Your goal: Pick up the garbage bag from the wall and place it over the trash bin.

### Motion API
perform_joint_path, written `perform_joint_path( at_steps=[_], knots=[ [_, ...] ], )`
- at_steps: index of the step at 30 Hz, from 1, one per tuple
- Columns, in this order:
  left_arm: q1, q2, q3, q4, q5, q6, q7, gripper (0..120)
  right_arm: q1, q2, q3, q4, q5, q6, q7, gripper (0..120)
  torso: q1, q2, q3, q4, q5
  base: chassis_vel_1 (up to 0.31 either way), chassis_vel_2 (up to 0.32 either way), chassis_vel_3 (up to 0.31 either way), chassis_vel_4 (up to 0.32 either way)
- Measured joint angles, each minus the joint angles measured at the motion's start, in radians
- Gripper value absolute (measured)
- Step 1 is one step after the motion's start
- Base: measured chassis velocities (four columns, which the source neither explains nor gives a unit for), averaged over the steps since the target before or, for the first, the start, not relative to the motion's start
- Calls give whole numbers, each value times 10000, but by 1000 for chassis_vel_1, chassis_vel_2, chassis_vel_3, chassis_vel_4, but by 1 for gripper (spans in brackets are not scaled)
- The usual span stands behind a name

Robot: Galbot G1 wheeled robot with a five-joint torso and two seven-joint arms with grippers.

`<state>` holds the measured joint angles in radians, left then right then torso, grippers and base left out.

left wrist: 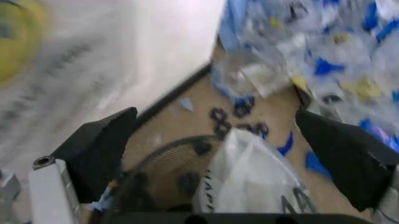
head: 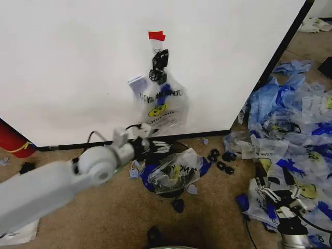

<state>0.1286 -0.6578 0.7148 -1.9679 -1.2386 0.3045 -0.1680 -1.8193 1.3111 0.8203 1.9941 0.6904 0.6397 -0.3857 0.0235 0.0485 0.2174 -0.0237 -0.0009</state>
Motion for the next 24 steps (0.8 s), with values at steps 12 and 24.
perform_joint_path(
  at_steps=[12, 24],
  knots=[
    [-1114, -1422, 1664, 2637, 563, 234, 50, 98, -126, 75, 233, -330, 340, 263, -324, 100, 0, 0, 0, 1, -3, 0, 0, 0, 0],
    [-1352, -1600, 2056, 3935, 1026, 204, 581, 96, -33, -28, 99, -530, 459, 368, -400, 100, 0, 0, -1, 2, -2, 0, 0, 0, 0]
  ],
)
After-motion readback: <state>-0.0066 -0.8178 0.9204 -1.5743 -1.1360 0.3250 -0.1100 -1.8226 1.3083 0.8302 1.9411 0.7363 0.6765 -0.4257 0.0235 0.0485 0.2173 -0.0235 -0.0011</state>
